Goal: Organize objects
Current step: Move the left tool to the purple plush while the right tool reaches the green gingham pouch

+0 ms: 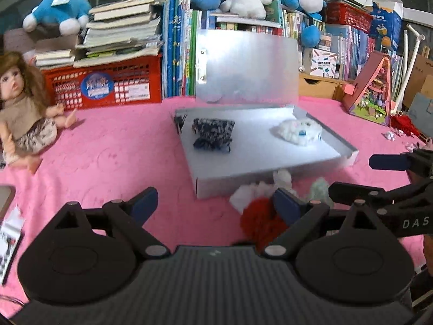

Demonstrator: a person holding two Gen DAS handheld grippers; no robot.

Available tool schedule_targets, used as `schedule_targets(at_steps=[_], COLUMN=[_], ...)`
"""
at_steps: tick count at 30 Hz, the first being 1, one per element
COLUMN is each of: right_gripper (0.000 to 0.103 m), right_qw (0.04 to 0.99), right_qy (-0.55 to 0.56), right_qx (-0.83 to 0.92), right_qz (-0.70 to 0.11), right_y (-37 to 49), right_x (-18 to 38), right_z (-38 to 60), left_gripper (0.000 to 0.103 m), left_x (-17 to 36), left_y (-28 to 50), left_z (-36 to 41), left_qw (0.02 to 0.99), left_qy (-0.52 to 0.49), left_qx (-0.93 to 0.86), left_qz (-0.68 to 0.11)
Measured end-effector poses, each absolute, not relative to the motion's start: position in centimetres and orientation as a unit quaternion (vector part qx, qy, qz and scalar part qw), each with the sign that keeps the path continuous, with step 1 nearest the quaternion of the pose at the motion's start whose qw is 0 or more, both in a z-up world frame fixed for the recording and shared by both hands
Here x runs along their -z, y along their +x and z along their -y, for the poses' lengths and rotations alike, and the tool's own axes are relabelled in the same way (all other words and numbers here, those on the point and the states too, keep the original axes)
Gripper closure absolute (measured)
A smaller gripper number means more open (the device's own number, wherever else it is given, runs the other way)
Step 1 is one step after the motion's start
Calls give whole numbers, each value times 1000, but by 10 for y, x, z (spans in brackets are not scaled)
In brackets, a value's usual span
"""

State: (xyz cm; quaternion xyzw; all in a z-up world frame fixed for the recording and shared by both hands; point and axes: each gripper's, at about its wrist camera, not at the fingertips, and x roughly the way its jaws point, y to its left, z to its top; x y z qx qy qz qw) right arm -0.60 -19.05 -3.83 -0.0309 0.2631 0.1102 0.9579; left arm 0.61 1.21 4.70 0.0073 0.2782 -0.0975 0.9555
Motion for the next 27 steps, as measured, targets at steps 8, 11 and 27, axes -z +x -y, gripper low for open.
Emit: schedule_targets(at_steps=[8,11,27], right_gripper=[2,7,25], right_qw=[948,948,940], right_qy=[-50,-54,-62], right_qx=[-114,-113,-127], right_qz=[-292,-293,-310], right_y=[-19,-23,-20], right_x=[60,65,77], right_z=[183,181,166], left_gripper=[6,6,5], left_x=[-25,-20,9], left_y=[-22,-31,-44], left_z=[-18,-18,-16], left_qw=[947,950,944], left_qy=[-10,-2,16], left_qx=[115,108,115], left_qz=[-301,-293,-308])
